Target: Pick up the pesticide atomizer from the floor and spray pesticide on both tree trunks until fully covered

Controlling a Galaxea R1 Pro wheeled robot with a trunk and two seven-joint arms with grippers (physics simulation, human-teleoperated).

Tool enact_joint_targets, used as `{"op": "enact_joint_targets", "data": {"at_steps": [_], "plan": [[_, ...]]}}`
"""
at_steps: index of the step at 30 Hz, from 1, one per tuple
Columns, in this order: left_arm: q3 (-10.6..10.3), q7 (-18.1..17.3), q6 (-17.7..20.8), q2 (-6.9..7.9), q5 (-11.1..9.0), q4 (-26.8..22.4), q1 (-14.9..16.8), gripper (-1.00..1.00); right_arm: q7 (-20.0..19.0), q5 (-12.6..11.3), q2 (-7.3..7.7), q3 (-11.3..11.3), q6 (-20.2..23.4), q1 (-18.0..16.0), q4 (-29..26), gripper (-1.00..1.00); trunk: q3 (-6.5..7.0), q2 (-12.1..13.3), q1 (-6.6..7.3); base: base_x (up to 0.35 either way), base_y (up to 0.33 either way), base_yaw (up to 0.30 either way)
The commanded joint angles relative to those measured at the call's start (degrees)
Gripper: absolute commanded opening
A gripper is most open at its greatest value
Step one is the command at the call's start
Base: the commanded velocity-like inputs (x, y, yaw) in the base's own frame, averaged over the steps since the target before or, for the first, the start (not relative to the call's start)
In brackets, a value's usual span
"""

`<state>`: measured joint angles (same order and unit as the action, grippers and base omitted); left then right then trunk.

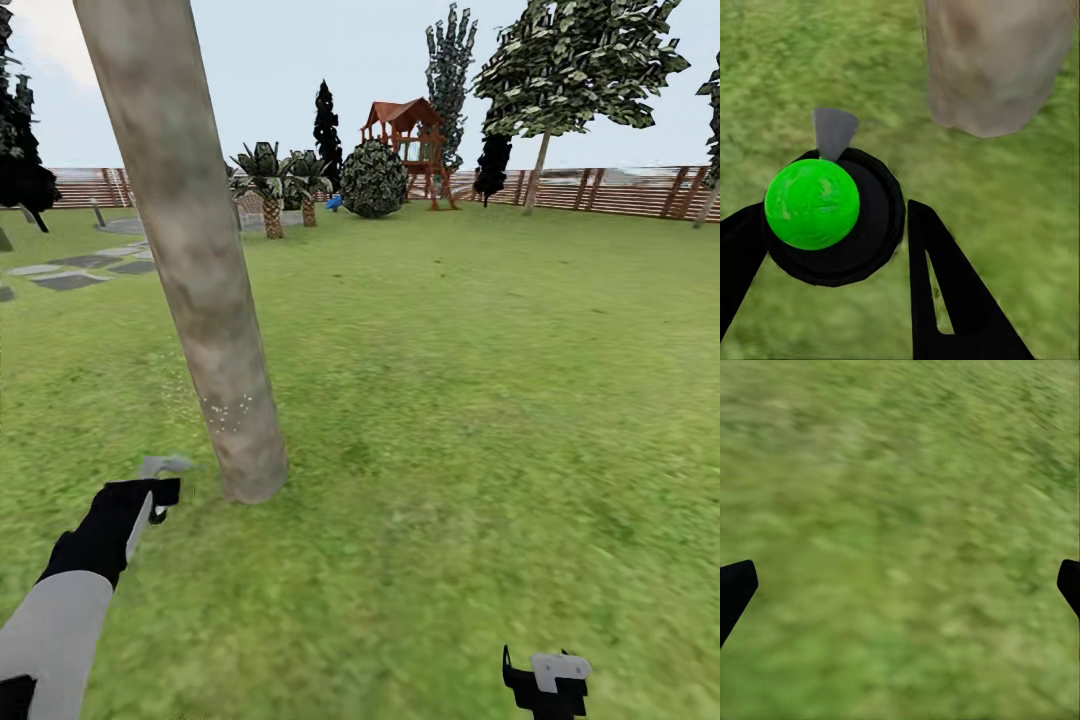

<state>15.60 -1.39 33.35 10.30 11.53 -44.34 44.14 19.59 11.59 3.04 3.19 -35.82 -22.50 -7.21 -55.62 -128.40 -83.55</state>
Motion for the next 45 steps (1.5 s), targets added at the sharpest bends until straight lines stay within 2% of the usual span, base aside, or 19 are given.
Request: {"op": "enact_joint_targets", "data": {"at_steps": [1, 3, 5, 8, 10, 15, 20, 22, 24, 26, 27, 29, 31, 34, 36, 39, 40, 41, 45], "plan": [[0.08, -0.13, 0.4, 2.92, -0.19, 0.14, -0.02, -1.0, 0.01, 0.01, 0.03, -0.03, -0.02, 0.0, 0.0, 1.0, 0.0, 0.0, 0.0, 0.0, 0.0, 0.001], [-0.25, -0.24, 0.44, 4.19, -0.34, 0.44, -0.13, -1.0, 0.01, 0.01, 0.04, -0.03, -0.03, 0.0, 0.0, 1.0, 0.0, 0.0, 0.0, 0.0, 0.0, 0.0], [-0.54, -0.21, 0.34, 3.72, -0.22, 0.59, -0.08, -1.0, 0.01, 0.01, 0.04, -0.03, -0.03, 0.0, 0.0, 1.0, 0.0, 0.0, 0.0, 0.0, 0.0, 0.0], [-3.39, 0.28, 0.54, -2.21, 0.11, 0.14, 0.65, -1.0, 0.01, 0.01, 0.04, -0.03, -0.04, 0.0, 0.0, 1.0, 0.0, 0.0, 0.0, 0.0, 0.0, 0.0], [-3.71, 0.19, 0.72, -2.89, 0.05, 0.07, 1.99, -1.0, 0.01, 0.01, 0.04, -0.03, -0.03, 0.0, 0.0, 1.0, 0.0, 0.0, 0.0, 0.0, 0.0, 0.0], [-3.46, -0.31, 1.65, 2.45, -0.45, 0.04, 4.39, -1.0, 0.01, 0.01, 0.04, -0.03, 0.0, 0.0, 0.0, 1.0, 0.0, 0.0, 0.0, 0.0, 0.0, 0.0], [-5.8, -0.05, 2.41, -5.32, 0.04, -1.43, 5.22, -1.0, 0.01, 0.01, 0.04, -0.03, 0.04, 0.0, 0.06, 1.0, 0.0, 0.0, 0.0, 0.0, 0.0, 0.0], [-5.98, -0.26, 5.16, -5.83, -0.04, -2.95, 5.85, -1.0, 0.01, 0.01, 0.04, -0.03, 0.04, 0.0, 0.07, 1.0, 0.0, 0.0, 0.0, 0.0, 0.0, 0.0], [-5.92, -0.47, 7.42, -5.04, -0.24, -4.44, 6.32, -1.0, 0.01, 0.01, 0.04, -0.03, 0.05, 0.0, 0.08, 1.0, 0.0, 0.0, 0.0, 0.0, 0.0, 0.0], [-5.61, -1.28, 8.52, -1.33, -0.44, -5.31, 6.92, -1.0, 0.01, 0.01, 0.04, -0.03, 0.1, 0.0, 0.09, 1.0, 0.0, 0.0, 0.0, 0.0, 0.0, 0.0], [-5.59, -6.8, 8.77, 2.04, -0.38, -5.64, 7.06, -1.0, 0.01, 0.01, 0.04, -0.03, 0.13, 0.0, 0.09, 1.0, 0.0, 0.0, 0.0, 0.0, 0.0, 0.0], [-6.0, -9.61, 9.13, 1.47, -0.19, -7.16, 7.11, -1.0, 0.01, 0.01, 0.04, -0.03, 0.13, 0.0, 0.09, 1.0, 0.0, 0.0, 0.0, 0.0, 0.0, 0.0], [-8.1, -10.16, 12.46, -2.93, 0.27, -9.36, 8.17, -1.0, 0.01, 0.01, 0.04, -0.03, 0.13, 0.0, 0.09, 1.0, 0.0, 0.0, 0.0, 0.0, 0.0, 0.0], [-9.92, -10.2, 15.34, -3.91, 0.44, -10.44, 10.07, -1.0, 0.01, 0.01, 0.04, -0.03, 0.13, 0.0, 0.09, 1.0, 0.0, 0.0, 0.0, 0.0, 0.0, 0.0], [-10.01, -10.26, 16.43, -3.29, 0.59, -11.24, 10.65, -1.0, 0.01, 0.01, 0.04, -0.03, 0.13, 0.0, 0.09, 1.0, 0.0, 0.0, 0.0, 0.0, 0.0, 0.0], [-9.87, -10.58, 17.05, 1.31, 0.28, -11.87, 10.84, -1.0, 0.01, 0.01, 0.04, -0.03, 0.13, 0.0, 0.09, 1.0, 0.0, 0.0, 0.0, 0.0, 0.0, 0.0], [-9.83, -10.69, 17.14, 4.12, -0.12, -11.97, 10.8, -1.0, 0.01, 0.01, 0.04, -0.03, 0.13, 0.0, 0.09, 1.0, 0.0, 0.0, 0.0, 0.0, 0.0, 0.0], [-9.83, -10.7, 17.17, 5.11, -0.27, -12.06, 10.63, -1.0, 0.01, 0.01, 0.04, -0.03, 0.13, 0.0, 0.09, 1.0, 0.0, 0.0, 0.0, 0.0, 0.0, 0.0], [-10.22, -10.58, 17.06, 4.5, -0.08, -12.17, 9.95, -1.0, 0.01, 0.01, 0.04, -0.03, 0.13, 0.0, 0.09, 1.0, 0.0, 0.0, 0.0, 0.0, 0.0, 0.0]]}}
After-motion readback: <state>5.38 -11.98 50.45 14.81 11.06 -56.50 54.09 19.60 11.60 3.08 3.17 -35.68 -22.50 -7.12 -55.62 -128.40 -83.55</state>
